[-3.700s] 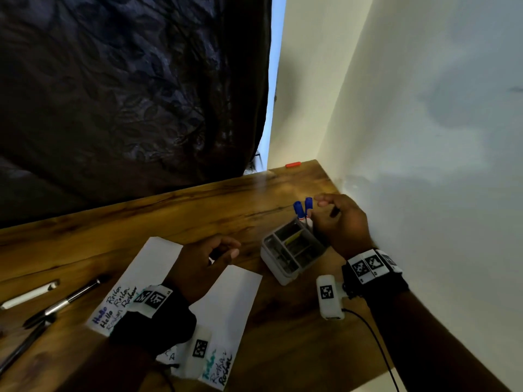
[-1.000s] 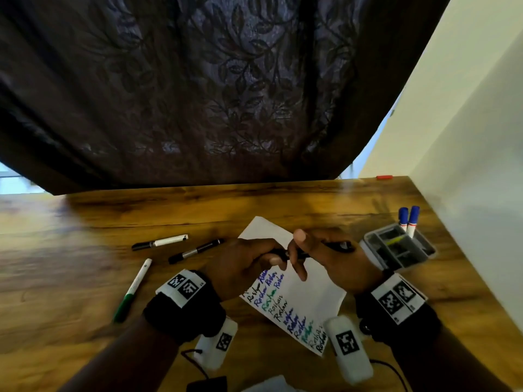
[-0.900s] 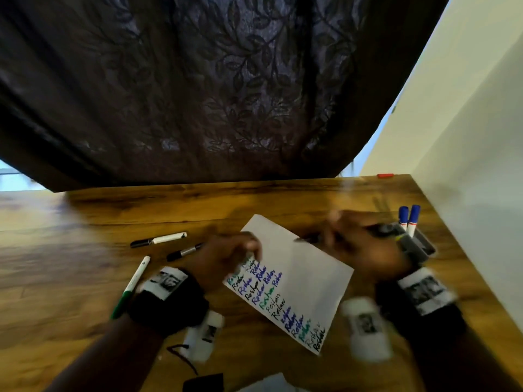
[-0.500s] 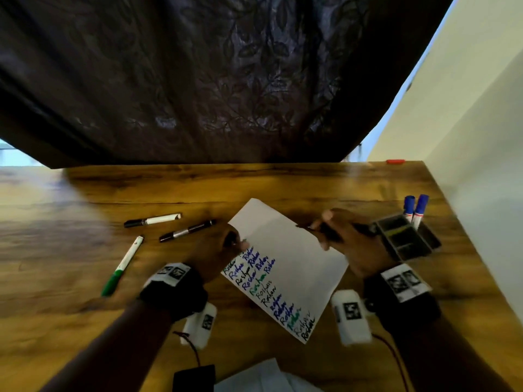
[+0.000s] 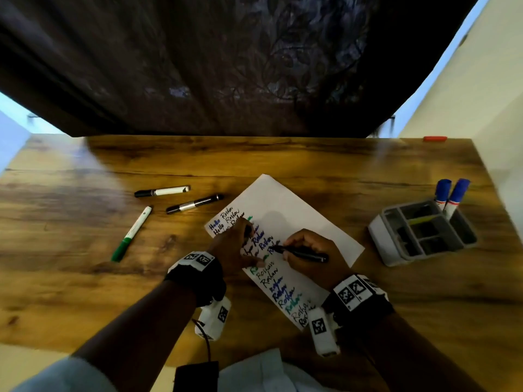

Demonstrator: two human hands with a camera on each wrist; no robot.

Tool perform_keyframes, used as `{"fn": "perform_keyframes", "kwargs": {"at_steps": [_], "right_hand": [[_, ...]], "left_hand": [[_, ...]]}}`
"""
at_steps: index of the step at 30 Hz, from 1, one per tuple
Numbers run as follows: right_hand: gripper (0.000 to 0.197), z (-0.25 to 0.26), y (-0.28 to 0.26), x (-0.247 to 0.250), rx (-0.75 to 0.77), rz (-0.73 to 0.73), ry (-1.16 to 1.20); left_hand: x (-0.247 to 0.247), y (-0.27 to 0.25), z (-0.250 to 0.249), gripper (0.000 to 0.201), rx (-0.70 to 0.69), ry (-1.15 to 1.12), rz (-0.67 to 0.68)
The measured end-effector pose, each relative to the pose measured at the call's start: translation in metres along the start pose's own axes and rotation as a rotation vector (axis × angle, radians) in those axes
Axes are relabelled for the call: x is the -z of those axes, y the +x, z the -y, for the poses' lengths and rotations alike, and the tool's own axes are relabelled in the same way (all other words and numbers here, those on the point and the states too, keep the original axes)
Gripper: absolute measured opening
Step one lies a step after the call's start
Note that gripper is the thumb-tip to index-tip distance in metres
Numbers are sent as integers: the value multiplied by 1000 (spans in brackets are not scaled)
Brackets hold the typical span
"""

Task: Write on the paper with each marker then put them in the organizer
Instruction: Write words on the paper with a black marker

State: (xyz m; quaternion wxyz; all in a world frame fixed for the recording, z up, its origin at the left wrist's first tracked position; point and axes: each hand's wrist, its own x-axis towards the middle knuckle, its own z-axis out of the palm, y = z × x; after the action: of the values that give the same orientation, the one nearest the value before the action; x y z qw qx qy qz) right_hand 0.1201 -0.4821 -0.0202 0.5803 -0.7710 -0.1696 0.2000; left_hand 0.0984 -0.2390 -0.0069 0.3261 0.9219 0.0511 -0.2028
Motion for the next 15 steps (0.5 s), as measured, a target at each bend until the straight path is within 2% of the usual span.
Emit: {"fn": "perform_keyframes", "kwargs": {"at_steps": [6,15], "right_hand": [[16,-14,6,-6,56,-90,-109],[22,-20,4,-5,114,-43,-211]], "left_hand": [[-1,-1,-3,79,30,-16,-10],[0,-2,-6,78,48,-14,-6]]}}
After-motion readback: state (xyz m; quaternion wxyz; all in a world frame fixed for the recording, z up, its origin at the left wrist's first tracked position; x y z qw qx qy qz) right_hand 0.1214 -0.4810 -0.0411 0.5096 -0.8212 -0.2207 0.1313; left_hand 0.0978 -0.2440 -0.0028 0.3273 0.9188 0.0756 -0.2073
